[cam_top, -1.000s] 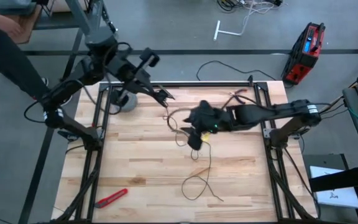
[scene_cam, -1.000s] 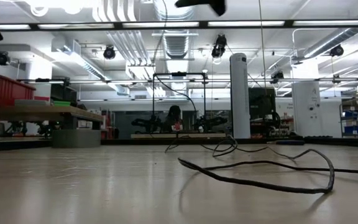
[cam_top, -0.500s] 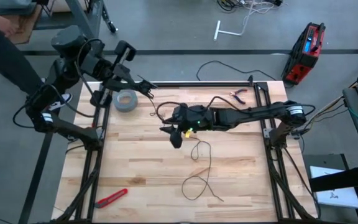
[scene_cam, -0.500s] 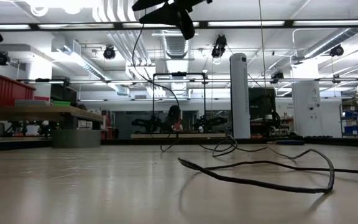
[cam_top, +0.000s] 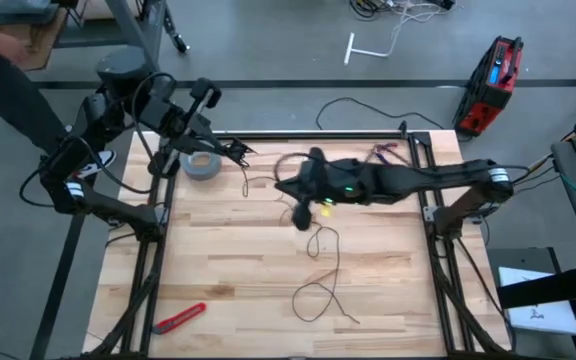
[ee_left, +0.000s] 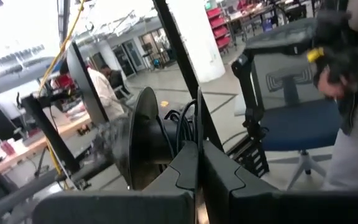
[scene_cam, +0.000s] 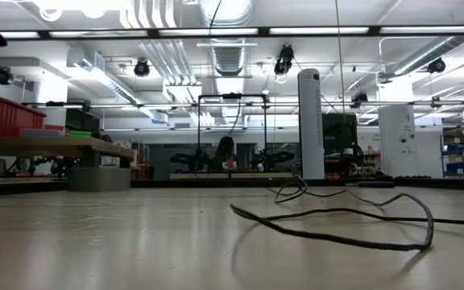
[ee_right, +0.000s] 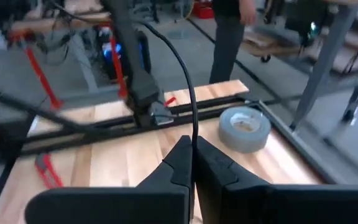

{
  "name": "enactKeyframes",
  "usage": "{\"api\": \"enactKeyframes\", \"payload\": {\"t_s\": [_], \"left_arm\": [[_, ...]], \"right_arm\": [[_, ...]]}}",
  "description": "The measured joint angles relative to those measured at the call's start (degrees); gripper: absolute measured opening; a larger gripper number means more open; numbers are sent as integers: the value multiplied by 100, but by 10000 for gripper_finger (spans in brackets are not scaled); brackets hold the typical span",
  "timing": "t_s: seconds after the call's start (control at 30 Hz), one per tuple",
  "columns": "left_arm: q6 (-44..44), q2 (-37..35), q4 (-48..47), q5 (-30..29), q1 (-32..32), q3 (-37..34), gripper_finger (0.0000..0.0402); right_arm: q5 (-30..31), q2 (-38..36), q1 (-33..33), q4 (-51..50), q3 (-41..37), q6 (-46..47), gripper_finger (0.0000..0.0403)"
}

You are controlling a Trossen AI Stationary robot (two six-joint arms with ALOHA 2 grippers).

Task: Coil cords
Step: Coil the black wire on the black spool

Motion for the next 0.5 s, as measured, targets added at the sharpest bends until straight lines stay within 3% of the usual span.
{"api": "enactKeyframes", "payload": {"t_s": [0.17,0.33,0.43,0.5], "left_arm": [[-24,6,-244,13,130,-138,0],[-330,75,-211,637,146,-515,0],[-445,92,-188,898,146,-782,0],[-454,97,-192,855,173,-989,0]], "right_arm": [[608,-14,407,-2023,1697,-859,1],[823,586,531,-3605,3596,-1306,1],[812,1045,527,-4251,4548,-1675,1],[709,1101,523,-4035,4449,-1946,0]]}}
